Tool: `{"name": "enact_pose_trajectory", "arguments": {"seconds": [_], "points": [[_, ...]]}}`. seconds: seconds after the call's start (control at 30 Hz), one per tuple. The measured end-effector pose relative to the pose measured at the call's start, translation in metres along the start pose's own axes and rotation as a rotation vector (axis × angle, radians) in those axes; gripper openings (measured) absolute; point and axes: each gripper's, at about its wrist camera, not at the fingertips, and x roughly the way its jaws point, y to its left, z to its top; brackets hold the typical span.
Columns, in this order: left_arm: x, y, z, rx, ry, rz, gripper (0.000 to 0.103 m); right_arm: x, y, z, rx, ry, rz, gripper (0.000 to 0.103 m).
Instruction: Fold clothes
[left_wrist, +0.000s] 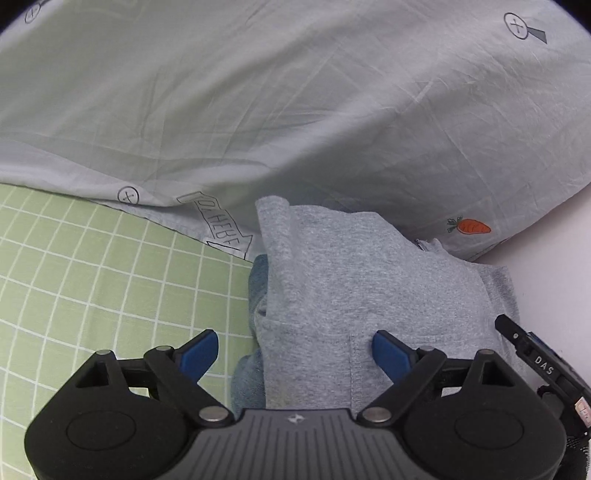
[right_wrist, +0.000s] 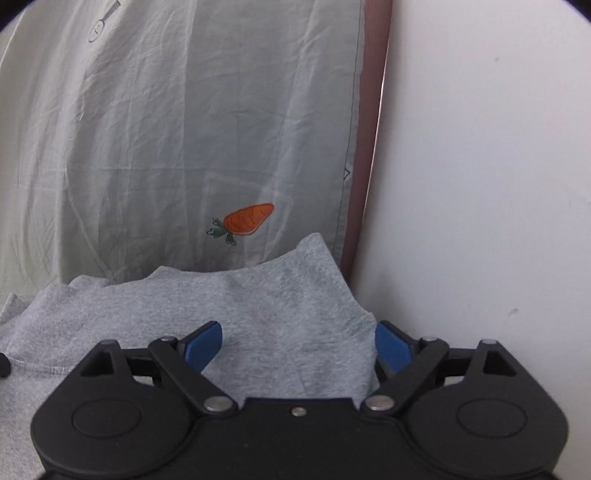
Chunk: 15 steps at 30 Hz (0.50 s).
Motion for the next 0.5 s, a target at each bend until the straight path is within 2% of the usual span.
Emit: {"name": "enact_pose_trajectory", "arguments": {"seconds": [0.03, 0.13, 0.2, 0.33, 0.43, 0.5], "points": [[-0.008, -0.002, -0.002, 0.024, -0.020, 0.025, 0.091, -0.011, 0.003, -0.004, -0.003, -0.003, -0.011, 0.103], [-0.039, -0.008, -0.013, 0.108, -0.088, 0.040, 0.095, -0.046, 0.013, -0.015, -0.011, -0.012, -0.042, 0.103], [-0.062, -0.013, -0.025, 0.157, -0.148, 0.016, 0.099, -0.068, 0.020, -0.023, -0.017, -0.018, -0.063, 0.103], [-0.109, -0.019, -0.058, 0.217, -0.276, -0.083, 0.103, -0.114, 0.033, -0.038, -0.028, -0.030, -0.106, 0.103], [-0.134, -0.017, -0.083, 0.217, -0.302, -0.107, 0.103, -0.151, 0.043, -0.053, 0.002, -0.012, -0.087, 0.103], [-0.149, -0.016, -0.098, 0.214, -0.281, -0.085, 0.103, -0.173, 0.051, -0.066, 0.044, 0.015, -0.063, 0.103]]}}
